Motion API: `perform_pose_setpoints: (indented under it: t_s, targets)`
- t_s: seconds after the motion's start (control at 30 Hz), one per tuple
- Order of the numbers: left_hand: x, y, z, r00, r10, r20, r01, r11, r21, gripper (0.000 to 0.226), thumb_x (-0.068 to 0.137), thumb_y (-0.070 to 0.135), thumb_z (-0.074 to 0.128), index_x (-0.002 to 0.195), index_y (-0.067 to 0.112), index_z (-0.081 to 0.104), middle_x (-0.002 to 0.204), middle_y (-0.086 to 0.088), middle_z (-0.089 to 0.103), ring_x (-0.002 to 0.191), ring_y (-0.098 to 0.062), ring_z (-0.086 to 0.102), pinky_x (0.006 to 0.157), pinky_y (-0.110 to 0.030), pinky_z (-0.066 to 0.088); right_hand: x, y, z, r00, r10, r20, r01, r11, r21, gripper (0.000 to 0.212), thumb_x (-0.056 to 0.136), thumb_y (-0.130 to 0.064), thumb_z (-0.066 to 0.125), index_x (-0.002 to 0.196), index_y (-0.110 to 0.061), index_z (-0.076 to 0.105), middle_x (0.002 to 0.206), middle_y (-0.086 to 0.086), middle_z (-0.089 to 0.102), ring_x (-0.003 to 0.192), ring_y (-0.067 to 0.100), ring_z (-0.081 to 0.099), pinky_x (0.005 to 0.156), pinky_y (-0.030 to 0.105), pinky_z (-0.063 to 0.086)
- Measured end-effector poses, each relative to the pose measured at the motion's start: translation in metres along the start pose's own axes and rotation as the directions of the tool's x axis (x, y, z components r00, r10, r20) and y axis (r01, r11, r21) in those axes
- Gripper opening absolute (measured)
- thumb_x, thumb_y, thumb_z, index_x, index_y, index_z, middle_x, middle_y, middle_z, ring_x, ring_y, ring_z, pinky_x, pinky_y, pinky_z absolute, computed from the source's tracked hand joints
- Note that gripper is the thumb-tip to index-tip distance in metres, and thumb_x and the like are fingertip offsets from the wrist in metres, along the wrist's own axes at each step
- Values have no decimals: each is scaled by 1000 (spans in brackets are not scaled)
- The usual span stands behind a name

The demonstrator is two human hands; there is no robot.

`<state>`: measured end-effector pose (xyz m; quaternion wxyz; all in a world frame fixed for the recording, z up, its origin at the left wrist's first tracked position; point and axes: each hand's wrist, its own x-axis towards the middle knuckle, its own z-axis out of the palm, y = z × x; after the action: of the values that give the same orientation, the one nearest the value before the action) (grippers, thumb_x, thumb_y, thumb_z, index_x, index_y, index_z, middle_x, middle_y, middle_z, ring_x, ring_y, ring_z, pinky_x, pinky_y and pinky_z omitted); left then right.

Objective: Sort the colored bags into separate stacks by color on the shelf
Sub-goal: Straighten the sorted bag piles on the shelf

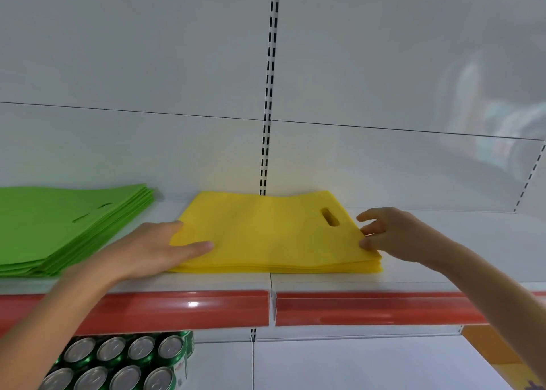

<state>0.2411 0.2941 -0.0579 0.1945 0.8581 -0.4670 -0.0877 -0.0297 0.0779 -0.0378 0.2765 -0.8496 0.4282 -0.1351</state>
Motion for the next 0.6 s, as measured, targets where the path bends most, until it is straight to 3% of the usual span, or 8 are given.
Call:
perform_pose_setpoints:
  t_s: [0.1, 0.17, 0.23, 0.33, 0.37, 0.43, 0.5, 0.6]
  targets:
    - [6, 0, -2, 998, -16, -58, 5, 983, -182, 105, 56, 92, 31, 139, 29, 34, 142, 8, 39, 129, -14, 40, 94, -21, 33, -5, 2, -5, 1000, -16, -3, 16, 985, 171, 56, 78, -18, 75, 127, -5, 51, 106, 9, 64, 92, 22, 59, 84, 30, 47]
    - [12, -1, -2, 996, -61, -66, 38, 952, -305, 87, 78, 76, 38, 146, 23, 26, 151, 4, 30, 138, -14, 29, 106, -27, 24, -5, 1, -7, 998, -20, -58, 37, 948, 315, 105, 28, -58, 90, 111, -3, 56, 93, 11, 62, 81, 23, 58, 80, 30, 50]
    - [16, -1, 0, 997, -72, -34, 56, 934, -354, 84, 81, 71, 37, 148, 22, 21, 153, 7, 22, 141, -12, 22, 110, -27, 17, 6, 7, -4, 996, -21, -89, 50, 939, 340, 131, -5, -85, 64, 103, -11, 54, 96, 12, 60, 84, 26, 57, 80, 33, 48]
    - [19, 1, 9, 998, -65, -15, 53, 906, -419, 90, 77, 75, 38, 148, 24, 18, 154, 8, 20, 141, -12, 21, 112, -29, 16, 13, 4, 4, 1000, -12, 2, 11, 928, 372, 124, 22, -84, 71, 120, -11, 51, 121, 13, 53, 99, 25, 56, 85, 36, 46]
    - [19, 3, 11, 998, -67, -18, 52, 894, -445, 90, 76, 74, 39, 148, 24, 18, 154, 6, 20, 141, -13, 21, 112, -31, 16, 10, -3, 6, 999, 12, 47, -29, 925, 378, 104, 49, -69, 79, 128, -9, 49, 131, 14, 48, 108, 26, 53, 92, 38, 44]
    - [18, 4, 13, 997, -71, -13, 54, 856, -514, 106, 63, 79, 53, 147, 24, 22, 153, 6, 24, 141, -14, 22, 112, -31, 17, 6, -10, 12, 994, 15, 105, -51, 933, 355, 60, 89, -24, 64, 141, -11, 39, 142, 13, 38, 124, 28, 44, 107, 40, 36]
    - [15, 0, 6, 998, -65, 7, 55, 784, -619, 119, 42, 83, 60, 143, 25, 35, 148, 10, 33, 138, -13, 29, 115, -31, 16, 17, -3, 14, 994, 33, 103, -64, 948, 311, 53, 93, -8, 54, 143, -11, 36, 138, 13, 41, 121, 27, 45, 105, 36, 37]
    - [23, -21, 4, 997, -68, 22, 65, 751, -657, 126, 27, 89, 63, 135, 25, 47, 142, 7, 45, 132, -16, 40, 115, -42, 23, 18, -4, 11, 994, 32, 104, -64, 945, 320, 52, 91, -8, 57, 140, -11, 39, 119, 10, 53, 108, 26, 52, 95, 33, 41]
